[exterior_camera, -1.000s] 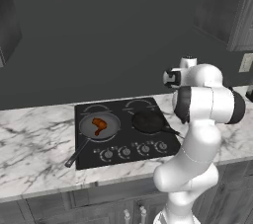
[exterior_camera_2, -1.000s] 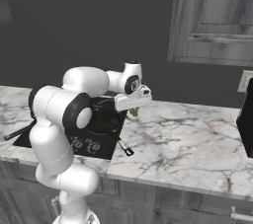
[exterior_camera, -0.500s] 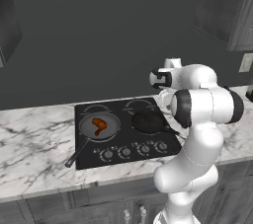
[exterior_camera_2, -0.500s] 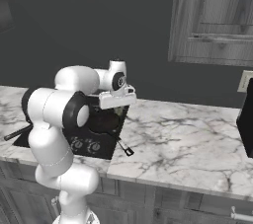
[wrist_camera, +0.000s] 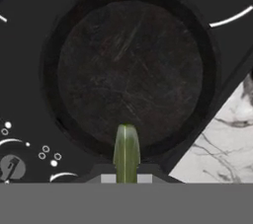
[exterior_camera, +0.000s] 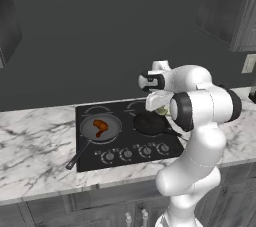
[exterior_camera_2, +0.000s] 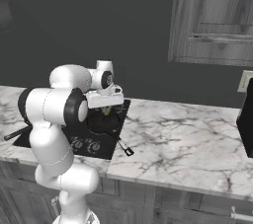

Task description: Place both pans onto different burners. Then place the lemon wedge and the chicken drumstick on different pans.

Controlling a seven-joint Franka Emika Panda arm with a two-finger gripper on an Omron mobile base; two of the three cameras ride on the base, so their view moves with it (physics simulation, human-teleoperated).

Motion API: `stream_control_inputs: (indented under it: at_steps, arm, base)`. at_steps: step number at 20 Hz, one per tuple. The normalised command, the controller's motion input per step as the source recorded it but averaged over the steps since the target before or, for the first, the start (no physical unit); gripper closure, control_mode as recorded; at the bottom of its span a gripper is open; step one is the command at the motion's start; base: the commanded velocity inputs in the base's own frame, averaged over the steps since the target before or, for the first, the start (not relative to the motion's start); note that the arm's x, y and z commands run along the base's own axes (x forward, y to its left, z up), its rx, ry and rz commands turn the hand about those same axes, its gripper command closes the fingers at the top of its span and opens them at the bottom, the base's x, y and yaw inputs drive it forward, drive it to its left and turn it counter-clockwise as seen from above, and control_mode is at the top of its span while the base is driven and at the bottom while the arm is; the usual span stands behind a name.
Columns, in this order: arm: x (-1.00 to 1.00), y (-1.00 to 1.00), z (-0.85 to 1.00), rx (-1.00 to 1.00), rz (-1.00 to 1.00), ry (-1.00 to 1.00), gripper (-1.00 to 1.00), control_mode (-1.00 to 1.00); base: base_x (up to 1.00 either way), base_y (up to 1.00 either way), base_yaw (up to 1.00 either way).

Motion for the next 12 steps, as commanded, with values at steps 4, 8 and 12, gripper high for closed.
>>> stream_control_inputs:
  at_steps: [4,8,12]
  arm:
    - [0.10,0.29,-0.28,0.00,0.00,0.00,1.00,-1.00]
    - [0.16,0.25,-0.28,0.00,0.00,0.00,1.00,-1.00]
    - [0.22,0.14,-0.19,0.00,0.00,0.00,1.00,-1.00]
  base:
    - [0.00,0.00,0.00]
    - [0.00,0.00,0.00]
    - [0.00,0.00,0.00]
